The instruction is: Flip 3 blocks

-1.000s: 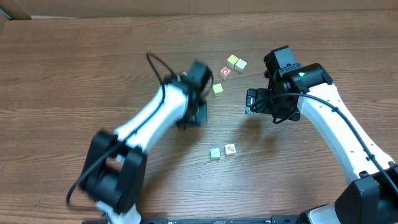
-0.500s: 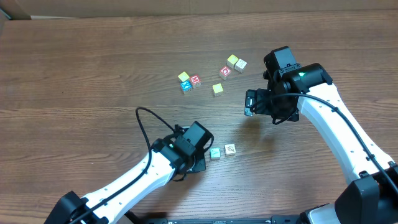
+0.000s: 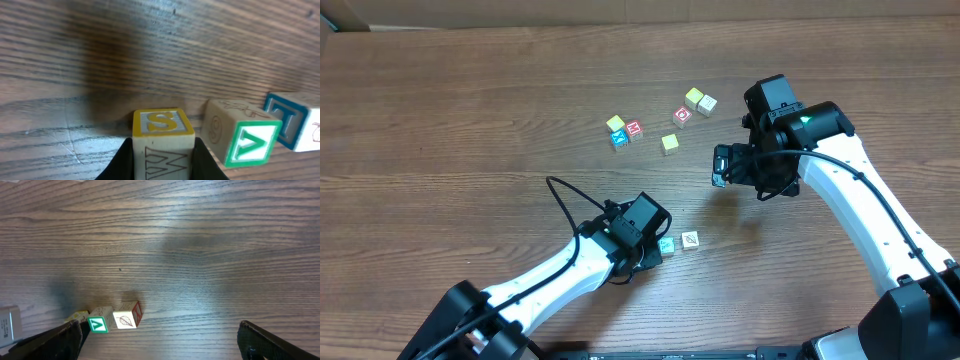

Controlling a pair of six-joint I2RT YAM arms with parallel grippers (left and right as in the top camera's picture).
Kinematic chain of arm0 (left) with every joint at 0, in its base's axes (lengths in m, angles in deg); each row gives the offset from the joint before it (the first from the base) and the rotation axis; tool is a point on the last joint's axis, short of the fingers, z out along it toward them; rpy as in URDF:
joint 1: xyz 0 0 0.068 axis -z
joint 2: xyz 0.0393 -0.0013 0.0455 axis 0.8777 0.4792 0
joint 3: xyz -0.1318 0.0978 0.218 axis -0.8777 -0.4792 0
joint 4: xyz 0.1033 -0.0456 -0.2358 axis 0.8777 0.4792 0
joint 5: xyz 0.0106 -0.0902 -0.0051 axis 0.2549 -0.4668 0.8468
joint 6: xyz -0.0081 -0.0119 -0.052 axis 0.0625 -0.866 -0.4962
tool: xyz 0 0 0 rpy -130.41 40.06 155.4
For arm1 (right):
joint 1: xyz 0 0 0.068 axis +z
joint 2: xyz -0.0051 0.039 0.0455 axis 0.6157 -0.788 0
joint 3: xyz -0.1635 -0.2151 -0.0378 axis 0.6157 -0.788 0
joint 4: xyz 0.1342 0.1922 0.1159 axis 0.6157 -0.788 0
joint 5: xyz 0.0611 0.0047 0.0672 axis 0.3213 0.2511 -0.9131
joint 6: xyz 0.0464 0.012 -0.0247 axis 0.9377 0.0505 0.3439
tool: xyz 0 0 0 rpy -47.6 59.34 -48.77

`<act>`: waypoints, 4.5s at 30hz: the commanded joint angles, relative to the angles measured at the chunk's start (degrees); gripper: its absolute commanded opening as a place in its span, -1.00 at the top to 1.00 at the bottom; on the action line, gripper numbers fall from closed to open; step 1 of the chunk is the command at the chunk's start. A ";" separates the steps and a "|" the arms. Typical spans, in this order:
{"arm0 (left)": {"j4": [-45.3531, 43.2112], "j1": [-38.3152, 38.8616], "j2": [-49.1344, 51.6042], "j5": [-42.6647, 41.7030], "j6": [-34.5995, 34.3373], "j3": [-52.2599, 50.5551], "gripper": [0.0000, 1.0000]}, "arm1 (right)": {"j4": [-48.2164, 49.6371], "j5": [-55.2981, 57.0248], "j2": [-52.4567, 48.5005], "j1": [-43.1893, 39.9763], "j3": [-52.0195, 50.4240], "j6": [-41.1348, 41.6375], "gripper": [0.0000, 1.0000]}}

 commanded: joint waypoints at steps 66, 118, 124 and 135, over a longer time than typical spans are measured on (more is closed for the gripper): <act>-1.73 0.11 -5.44 4.33 -0.37 0.66 0.10 | 0.76 -0.50 1.49 0.09 -0.20 -0.44 -1.00; 6.84 -5.60 0.55 2.78 4.83 0.63 0.92 | 30.91 -6.25 1.16 9.86 -31.06 -5.95 0.92; 5.29 -6.23 0.57 2.05 6.45 0.63 0.92 | 32.33 -6.34 1.16 10.29 -31.06 -4.92 0.92; 3.21 -6.27 0.57 0.87 7.19 0.63 0.92 | 33.29 -9.14 1.16 11.13 -31.06 -7.04 0.92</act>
